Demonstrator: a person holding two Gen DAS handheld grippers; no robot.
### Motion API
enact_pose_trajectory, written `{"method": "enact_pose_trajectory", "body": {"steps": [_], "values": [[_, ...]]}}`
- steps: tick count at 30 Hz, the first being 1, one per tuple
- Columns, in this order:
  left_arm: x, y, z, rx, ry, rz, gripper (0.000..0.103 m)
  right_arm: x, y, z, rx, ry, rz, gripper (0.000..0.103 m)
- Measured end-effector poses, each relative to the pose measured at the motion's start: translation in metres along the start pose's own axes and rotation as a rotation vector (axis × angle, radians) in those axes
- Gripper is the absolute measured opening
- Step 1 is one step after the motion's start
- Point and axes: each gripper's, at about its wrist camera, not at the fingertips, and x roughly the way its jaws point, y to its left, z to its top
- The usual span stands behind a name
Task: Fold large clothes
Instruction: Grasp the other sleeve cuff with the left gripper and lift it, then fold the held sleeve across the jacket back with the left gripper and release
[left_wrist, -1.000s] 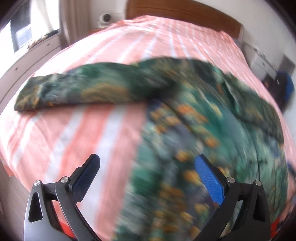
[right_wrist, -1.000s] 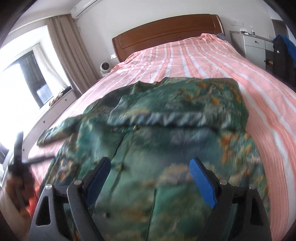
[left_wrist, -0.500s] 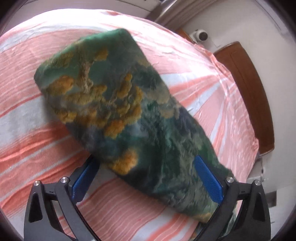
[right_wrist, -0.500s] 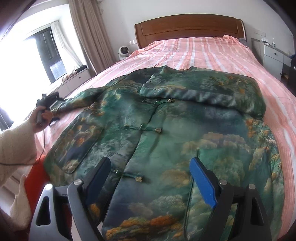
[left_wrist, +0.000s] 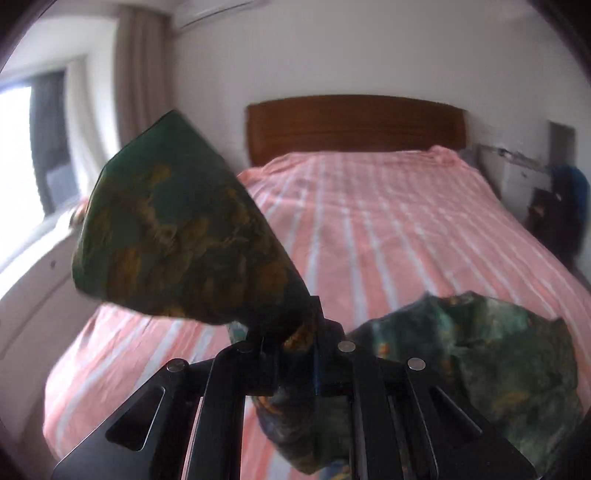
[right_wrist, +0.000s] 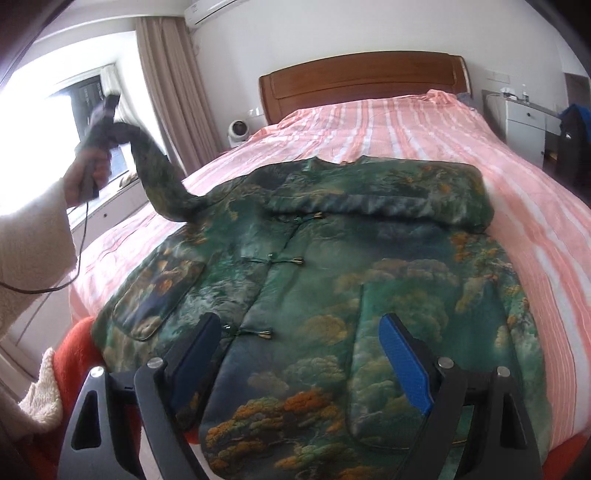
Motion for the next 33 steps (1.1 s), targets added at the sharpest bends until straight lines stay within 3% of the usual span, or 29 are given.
{"method": "enact_pose_trajectory", "body": {"steps": [4, 7, 9, 13, 14, 15, 17, 18, 23, 27, 30, 33], "values": [[-0.017, -0.147, 0.003, 0.259, -0.04, -0.153, 0.012, -0.01, -0.023, -0.005, 0.076, -0.027, -0.022, 0.087], [-0.006, -0.239, -0.037, 0.434, 0.015, -0.239, 0.012, -0.02, -0.04, -0.008, 0.131, -0.048, -0.04, 0.087], [0.012, -0.292, -0.08, 0.548, 0.101, -0.273, 0.013, -0.026, -0.05, -0.01, 0.155, -0.063, -0.054, 0.087], [0.036, -0.352, -0.152, 0.737, 0.247, -0.261, 0.03, -0.032, -0.066, -0.014, 0.198, -0.065, -0.076, 0.087], [0.037, -0.359, -0.168, 0.788, 0.25, -0.236, 0.046, -0.033, -0.069, -0.015, 0.21, -0.064, -0.078, 0.087], [0.037, -0.364, -0.173, 0.818, 0.238, -0.218, 0.067, -0.034, -0.072, -0.016, 0.219, -0.064, -0.079, 0.087], [0.023, -0.361, -0.183, 0.86, 0.197, -0.205, 0.09, -0.035, -0.076, -0.018, 0.226, -0.066, -0.081, 0.087], [0.016, -0.357, -0.183, 0.864, 0.186, -0.216, 0.094, -0.035, -0.078, -0.018, 0.228, -0.067, -0.083, 0.087], [-0.011, -0.332, -0.166, 0.793, 0.202, -0.297, 0.099, -0.028, -0.086, -0.016, 0.247, -0.057, -0.082, 0.087], [-0.026, -0.285, -0.142, 0.617, 0.205, -0.323, 0.1, -0.026, -0.09, -0.013, 0.249, -0.054, -0.091, 0.087], [-0.015, -0.243, -0.114, 0.432, 0.202, -0.299, 0.101, -0.023, -0.098, 0.003, 0.269, -0.047, -0.07, 0.087], [0.004, -0.196, -0.099, 0.291, 0.192, -0.223, 0.101, -0.011, -0.098, 0.049, 0.237, -0.057, -0.041, 0.087]]}}
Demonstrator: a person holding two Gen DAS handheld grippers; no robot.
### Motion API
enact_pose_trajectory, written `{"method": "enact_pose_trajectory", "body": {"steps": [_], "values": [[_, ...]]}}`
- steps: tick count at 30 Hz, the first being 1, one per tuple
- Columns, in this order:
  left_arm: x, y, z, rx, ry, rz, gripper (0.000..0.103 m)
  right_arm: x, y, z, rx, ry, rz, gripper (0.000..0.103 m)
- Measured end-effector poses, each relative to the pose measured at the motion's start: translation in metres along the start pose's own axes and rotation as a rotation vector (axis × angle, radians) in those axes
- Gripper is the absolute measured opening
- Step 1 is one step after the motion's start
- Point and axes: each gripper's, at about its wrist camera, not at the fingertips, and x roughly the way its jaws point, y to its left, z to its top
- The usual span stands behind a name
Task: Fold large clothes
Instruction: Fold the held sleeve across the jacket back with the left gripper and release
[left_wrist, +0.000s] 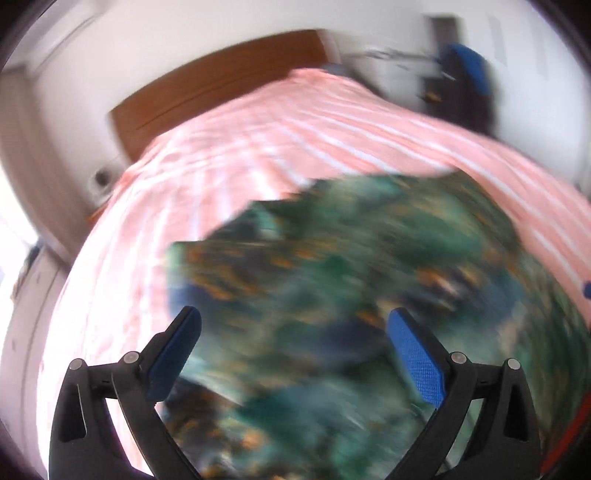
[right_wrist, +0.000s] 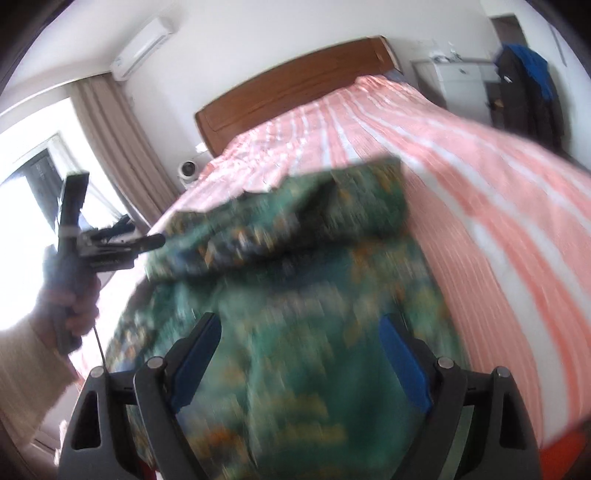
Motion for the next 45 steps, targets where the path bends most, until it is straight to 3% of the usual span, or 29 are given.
{"method": "enact_pose_trajectory", "body": {"steps": [3, 8, 11, 13, 17, 22, 27, 32, 34, 36, 38, 41, 45], "values": [[0.033, 0.032, 0.009, -0.059, -0.001, 0.057, 0.101, 0.031, 0.025, 0.047, -0.057, 0.039, 0.06, 0.087], [0.101, 0.044, 0.007, 0.013, 0.098, 0.139, 0.101, 0.102, 0.048, 0.086, -0.095, 0.098, 0.088, 0.087], [0.134, 0.059, -0.004, 0.034, 0.204, 0.23, 0.101, 0.135, 0.045, 0.085, -0.061, 0.179, 0.056, 0.087], [0.152, 0.076, -0.012, 0.02, 0.252, 0.3, 0.098, 0.137, 0.042, 0.077, -0.028, 0.191, 0.081, 0.087], [0.192, 0.117, -0.024, -0.075, 0.339, 0.394, 0.098, 0.125, 0.031, 0.055, -0.044, 0.193, 0.066, 0.087], [0.197, 0.148, -0.026, -0.203, 0.376, 0.446, 0.098, 0.109, -0.002, 0.039, 0.018, 0.203, 0.016, 0.087], [0.18, 0.166, -0.028, -0.281, 0.376, 0.386, 0.098, 0.089, -0.01, 0.039, 0.01, 0.188, -0.006, 0.087], [0.142, 0.165, -0.016, -0.257, 0.294, 0.168, 0.097, 0.085, -0.004, 0.044, -0.013, 0.17, 0.011, 0.087], [0.13, 0.158, -0.01, -0.224, 0.256, 0.116, 0.098, 0.087, 0.003, 0.047, -0.017, 0.163, 0.027, 0.087], [0.131, 0.151, -0.007, -0.162, 0.24, 0.159, 0.099, 0.091, 0.01, 0.05, -0.022, 0.162, 0.043, 0.087], [0.155, 0.162, -0.014, -0.147, 0.299, 0.325, 0.099, 0.097, 0.02, 0.051, -0.037, 0.169, 0.053, 0.087], [0.195, 0.2, -0.036, -0.288, 0.43, 0.343, 0.099, 0.103, 0.026, 0.051, -0.045, 0.183, 0.06, 0.087], [0.207, 0.205, -0.04, -0.293, 0.433, 0.403, 0.1, 0.107, 0.026, 0.04, -0.039, 0.21, 0.057, 0.087]]}}
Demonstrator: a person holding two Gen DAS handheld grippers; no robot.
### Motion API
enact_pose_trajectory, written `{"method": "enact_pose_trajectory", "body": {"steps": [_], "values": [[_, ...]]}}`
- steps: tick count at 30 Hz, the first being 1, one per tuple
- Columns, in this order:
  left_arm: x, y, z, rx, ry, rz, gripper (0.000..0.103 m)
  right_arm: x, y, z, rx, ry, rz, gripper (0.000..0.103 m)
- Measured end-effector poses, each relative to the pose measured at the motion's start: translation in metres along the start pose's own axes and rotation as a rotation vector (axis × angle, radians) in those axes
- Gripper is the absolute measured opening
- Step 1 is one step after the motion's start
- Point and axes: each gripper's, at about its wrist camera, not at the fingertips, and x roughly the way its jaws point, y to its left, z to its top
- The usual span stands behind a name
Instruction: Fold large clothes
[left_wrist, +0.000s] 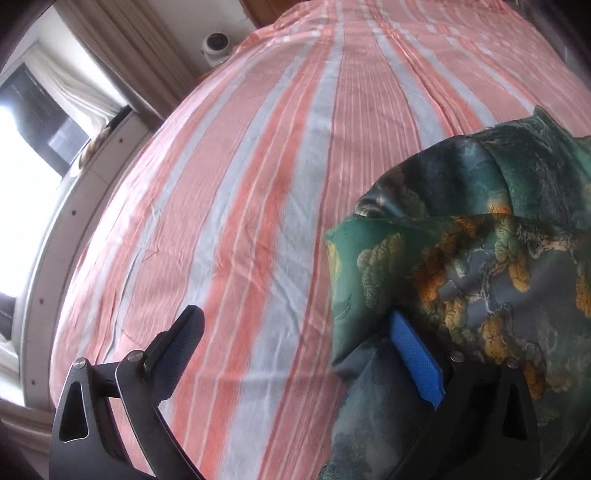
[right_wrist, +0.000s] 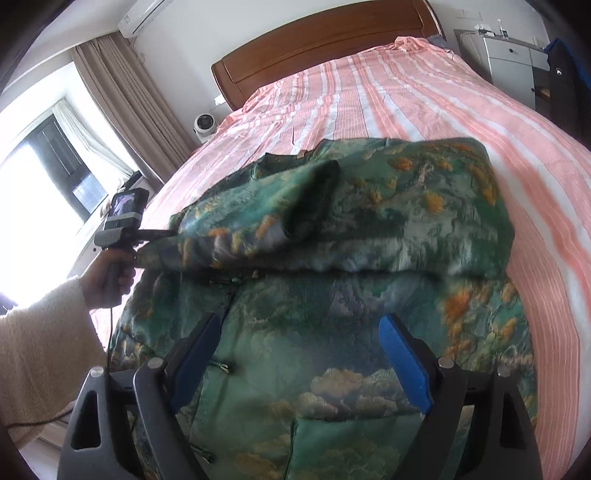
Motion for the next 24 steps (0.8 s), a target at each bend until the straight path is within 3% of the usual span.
{"method": "enact_pose_trajectory", "body": {"steps": [7, 12, 20, 24], "values": [[-0.059, 0.019, -0.025, 0.015, -0.114, -0.136, 0.099, -0.012, -0.004, -0.027, -0.013, -0.029, -0.066, 0.087], [-0.114, 0.037, -0.071, 0.035, -0.181, -0.242, 0.1, -0.03, -0.004, -0.05, -0.079, -0.094, -0.138, 0.087], [-0.161, 0.016, -0.17, 0.057, -0.183, -0.339, 0.101, -0.04, -0.03, -0.074, -0.042, -0.126, -0.203, 0.087], [-0.157, -0.007, -0.201, -0.005, -0.176, -0.381, 0.101, -0.038, -0.039, -0.077, -0.019, -0.124, -0.213, 0.087]]}}
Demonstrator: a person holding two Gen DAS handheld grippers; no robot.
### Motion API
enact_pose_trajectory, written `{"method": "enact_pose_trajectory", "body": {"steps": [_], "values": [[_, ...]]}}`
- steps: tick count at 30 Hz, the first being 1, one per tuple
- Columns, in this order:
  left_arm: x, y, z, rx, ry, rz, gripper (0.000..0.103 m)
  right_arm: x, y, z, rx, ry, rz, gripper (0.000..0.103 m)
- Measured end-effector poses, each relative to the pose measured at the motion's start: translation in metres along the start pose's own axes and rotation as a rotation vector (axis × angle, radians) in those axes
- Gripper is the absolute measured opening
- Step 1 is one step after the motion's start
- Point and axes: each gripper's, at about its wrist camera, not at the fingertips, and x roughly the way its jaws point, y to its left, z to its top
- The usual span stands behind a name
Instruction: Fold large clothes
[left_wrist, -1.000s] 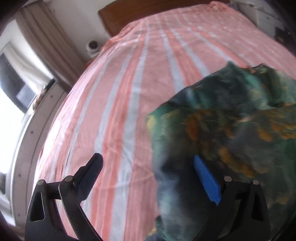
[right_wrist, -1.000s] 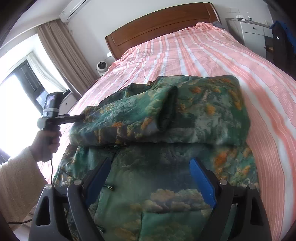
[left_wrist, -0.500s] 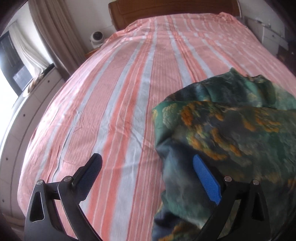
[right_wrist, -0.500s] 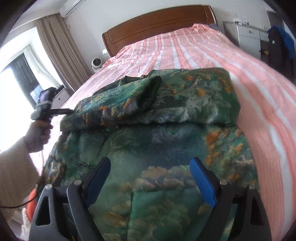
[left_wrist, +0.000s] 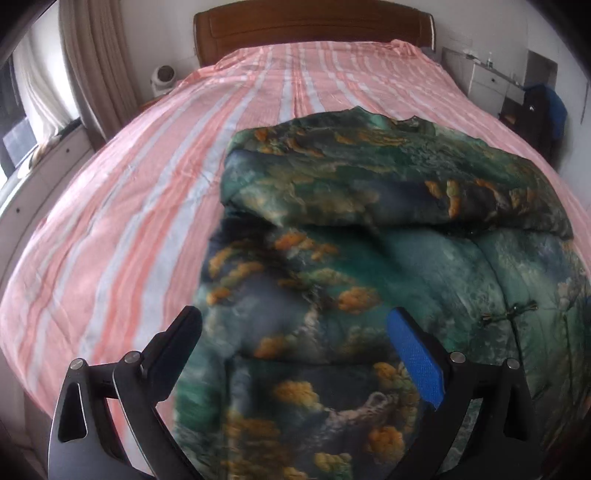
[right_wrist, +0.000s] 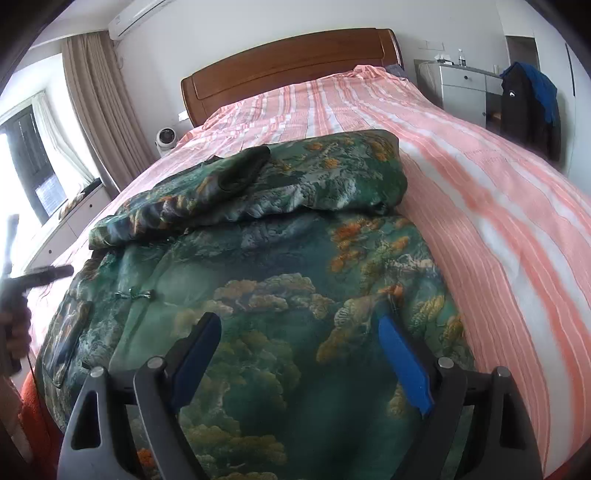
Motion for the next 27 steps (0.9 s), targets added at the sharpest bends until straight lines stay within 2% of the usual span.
{"method": "enact_pose_trajectory", "body": {"steps": [3, 8, 11, 14, 19, 27], "values": [[0.02, -0.012, -0.01, -0.05, 0.05, -0.026, 0.101, 0.001, 0.0, -0.003, -0.013, 0.008, -0.002, 0.087], [0.039, -0.029, -0.015, -0.004, 0.07, 0.004, 0.103, 0.003, 0.0, -0.011, -0.036, 0.023, -0.003, 0.087], [0.045, -0.025, -0.012, -0.03, 0.093, -0.015, 0.103, 0.005, 0.0, -0.014, -0.035, 0.03, -0.004, 0.088], [0.045, -0.024, -0.013, -0.035, 0.085, -0.018, 0.103, 0.008, 0.001, -0.014, -0.032, 0.034, -0.002, 0.091], [0.044, -0.031, -0.018, -0.012, 0.061, 0.021, 0.103, 0.011, 0.005, -0.015, -0.046, 0.036, -0.006, 0.093], [0.042, -0.031, -0.019, -0.015, 0.073, 0.022, 0.103, 0.013, 0.006, -0.015, -0.051, 0.039, -0.005, 0.095]]}}
